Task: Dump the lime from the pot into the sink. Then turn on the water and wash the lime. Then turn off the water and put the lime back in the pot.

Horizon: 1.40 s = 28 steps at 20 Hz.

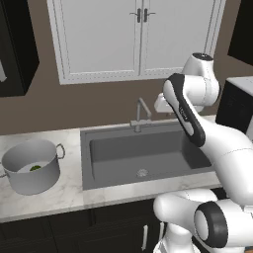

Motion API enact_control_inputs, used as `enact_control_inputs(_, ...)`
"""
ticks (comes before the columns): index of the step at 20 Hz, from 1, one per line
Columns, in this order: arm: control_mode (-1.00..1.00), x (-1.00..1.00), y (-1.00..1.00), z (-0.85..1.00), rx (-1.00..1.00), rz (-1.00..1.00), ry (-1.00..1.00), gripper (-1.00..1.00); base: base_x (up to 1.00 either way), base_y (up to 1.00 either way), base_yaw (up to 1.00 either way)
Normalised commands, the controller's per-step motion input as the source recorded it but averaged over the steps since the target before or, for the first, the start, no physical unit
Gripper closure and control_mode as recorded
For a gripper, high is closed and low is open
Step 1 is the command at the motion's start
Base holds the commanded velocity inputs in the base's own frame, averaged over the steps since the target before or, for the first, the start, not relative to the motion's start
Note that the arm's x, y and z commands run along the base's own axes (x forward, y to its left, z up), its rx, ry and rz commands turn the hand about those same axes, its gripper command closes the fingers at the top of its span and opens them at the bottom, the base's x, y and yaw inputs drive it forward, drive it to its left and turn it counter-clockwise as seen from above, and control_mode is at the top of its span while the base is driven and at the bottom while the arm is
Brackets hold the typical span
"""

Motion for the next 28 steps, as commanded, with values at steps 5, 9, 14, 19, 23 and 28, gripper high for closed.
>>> enact_control_inputs(5, -1.00, 0.00, 0.14, 0.00, -0.01, 0.00, 0.00, -1.00, 0.00, 0.00, 0.00)
enact_control_inputs(9, -1.00, 0.00, 0.37, 0.00, 0.00, 0.01, 0.00, -1.00, 0.00, 0.00, 0.00)
enact_control_inputs(14, -1.00, 0.00, 0.64, 0.00, 0.00, 0.02, 0.00, -1.00, 0.00, 0.00, 0.00)
enact_control_inputs(19, -1.00, 0.00, 0.80, 0.00, 0.00, 0.04, 0.00, -1.00, 0.00, 0.00, 0.00)
enact_control_inputs(23, -1.00, 0.00, 0.80, 0.00, 0.00, 0.04, 0.00, -1.00, 0.00, 0.00, 0.00)
enact_control_inputs(28, -1.00, 0.00, 0.77, 0.00, 0.00, 0.03, 0.00, -1.00, 0.00, 0.00, 0.00)
